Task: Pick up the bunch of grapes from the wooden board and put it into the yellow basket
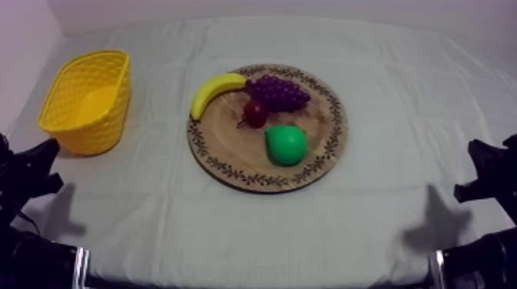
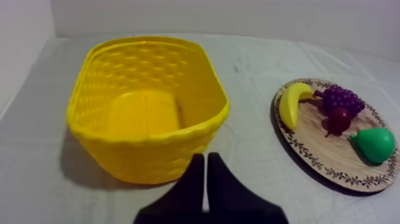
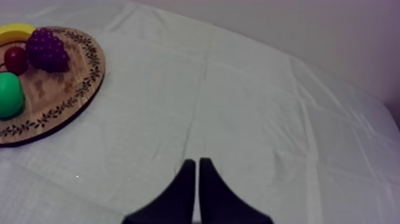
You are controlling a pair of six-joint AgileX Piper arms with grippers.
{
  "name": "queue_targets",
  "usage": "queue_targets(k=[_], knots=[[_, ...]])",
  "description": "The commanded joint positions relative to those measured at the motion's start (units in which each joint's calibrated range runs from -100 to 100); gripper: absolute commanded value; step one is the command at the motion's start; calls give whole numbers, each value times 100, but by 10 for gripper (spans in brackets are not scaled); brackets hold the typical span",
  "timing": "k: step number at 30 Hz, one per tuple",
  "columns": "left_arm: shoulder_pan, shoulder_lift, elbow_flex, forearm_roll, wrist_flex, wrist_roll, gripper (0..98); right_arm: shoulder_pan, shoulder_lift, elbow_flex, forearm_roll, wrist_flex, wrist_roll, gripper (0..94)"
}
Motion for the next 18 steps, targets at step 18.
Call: queue_targets(k=[18], knots=[[-417, 0, 284, -69, -881, -444, 0, -2, -1, 4, 0, 3, -1, 2]])
